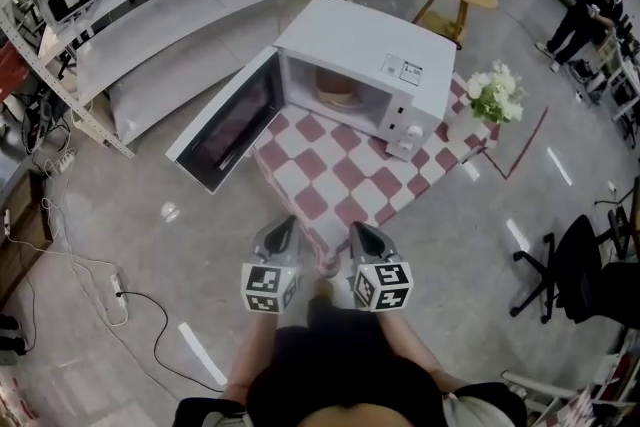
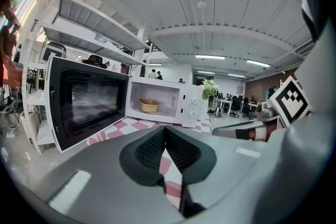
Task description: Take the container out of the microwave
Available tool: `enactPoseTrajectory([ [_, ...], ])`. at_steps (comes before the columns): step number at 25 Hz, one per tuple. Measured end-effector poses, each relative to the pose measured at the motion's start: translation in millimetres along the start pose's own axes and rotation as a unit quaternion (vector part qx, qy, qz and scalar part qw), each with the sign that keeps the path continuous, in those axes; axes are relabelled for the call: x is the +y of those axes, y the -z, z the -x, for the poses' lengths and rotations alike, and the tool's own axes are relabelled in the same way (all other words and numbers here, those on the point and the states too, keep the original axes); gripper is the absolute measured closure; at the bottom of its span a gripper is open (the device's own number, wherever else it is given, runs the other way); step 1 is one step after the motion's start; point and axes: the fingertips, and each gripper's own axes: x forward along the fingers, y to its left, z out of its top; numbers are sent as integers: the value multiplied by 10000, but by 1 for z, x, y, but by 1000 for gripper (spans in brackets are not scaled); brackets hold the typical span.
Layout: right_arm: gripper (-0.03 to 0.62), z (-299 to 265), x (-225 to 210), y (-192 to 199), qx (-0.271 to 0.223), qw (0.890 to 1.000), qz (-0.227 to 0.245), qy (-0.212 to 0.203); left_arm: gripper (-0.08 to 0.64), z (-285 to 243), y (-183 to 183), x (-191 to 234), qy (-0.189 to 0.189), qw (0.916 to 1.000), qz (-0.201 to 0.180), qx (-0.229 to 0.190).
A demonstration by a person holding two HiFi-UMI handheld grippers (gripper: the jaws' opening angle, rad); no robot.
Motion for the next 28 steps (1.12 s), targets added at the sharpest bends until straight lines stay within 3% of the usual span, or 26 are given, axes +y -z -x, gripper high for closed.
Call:
enactPoseTrajectory([
  [17, 592, -40, -28, -30, -83, 9999, 26, -79, 551, -50, -17, 3, 34, 9998, 135, -117],
  [28, 591, -30, -31, -24, -102, 9999, -47, -11, 551, -42, -18, -2, 21, 9999, 114, -113],
])
